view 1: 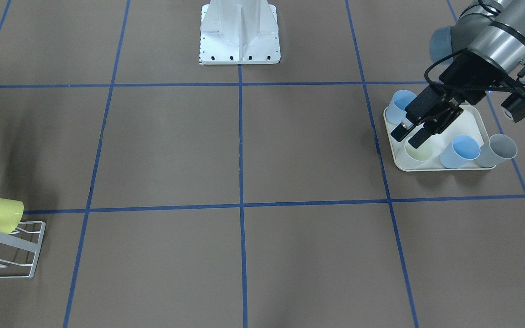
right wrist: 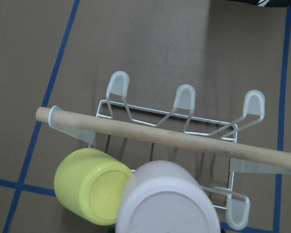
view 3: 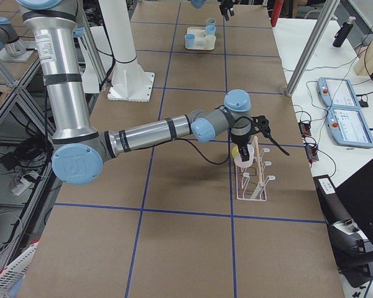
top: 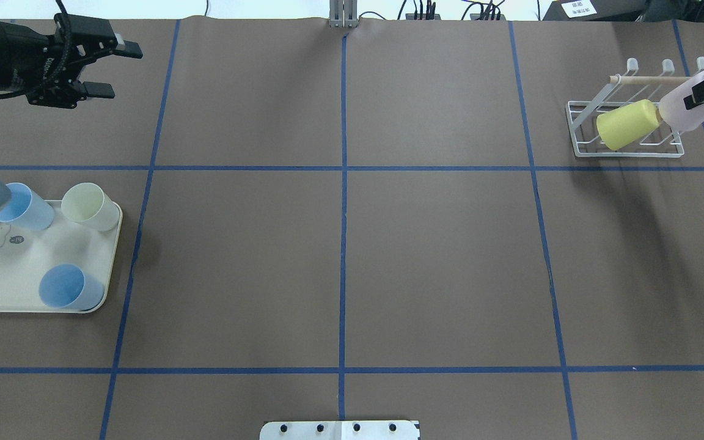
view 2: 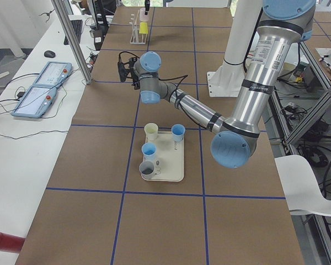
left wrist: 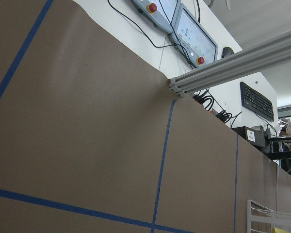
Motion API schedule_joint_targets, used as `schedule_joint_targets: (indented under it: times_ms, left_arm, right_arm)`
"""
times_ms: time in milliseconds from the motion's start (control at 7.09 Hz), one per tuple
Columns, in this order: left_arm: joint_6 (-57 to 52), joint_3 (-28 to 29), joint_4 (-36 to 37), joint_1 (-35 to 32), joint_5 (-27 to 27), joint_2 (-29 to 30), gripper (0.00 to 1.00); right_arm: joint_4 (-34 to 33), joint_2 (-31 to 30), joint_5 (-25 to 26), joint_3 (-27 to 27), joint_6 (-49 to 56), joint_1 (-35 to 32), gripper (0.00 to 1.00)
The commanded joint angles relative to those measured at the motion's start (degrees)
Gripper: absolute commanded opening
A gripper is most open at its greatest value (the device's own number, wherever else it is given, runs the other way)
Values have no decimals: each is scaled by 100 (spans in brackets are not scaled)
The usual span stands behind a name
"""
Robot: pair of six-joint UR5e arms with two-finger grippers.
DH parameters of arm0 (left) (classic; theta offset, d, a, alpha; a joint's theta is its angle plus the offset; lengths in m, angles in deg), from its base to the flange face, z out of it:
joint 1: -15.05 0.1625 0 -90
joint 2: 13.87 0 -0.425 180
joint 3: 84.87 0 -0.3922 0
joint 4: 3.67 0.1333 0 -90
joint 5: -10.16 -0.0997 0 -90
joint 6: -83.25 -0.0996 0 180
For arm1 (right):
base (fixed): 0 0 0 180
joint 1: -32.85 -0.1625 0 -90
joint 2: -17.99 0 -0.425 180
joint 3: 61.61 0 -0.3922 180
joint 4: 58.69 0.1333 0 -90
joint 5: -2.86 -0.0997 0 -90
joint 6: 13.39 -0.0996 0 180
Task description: Transfer IKEA cup to right arm and place on rack
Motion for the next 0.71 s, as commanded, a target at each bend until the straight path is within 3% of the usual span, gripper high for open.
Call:
schedule_joint_targets:
  times_ms: [0,564]
  left_arm:
    - [0,-1,0,14,-16,0,100]
    - [9,-1,0,32,-25,9,100]
  right_arm:
    - [-2,83,5,145,3,15,0]
    - [-2,83,13,224,3,68,0]
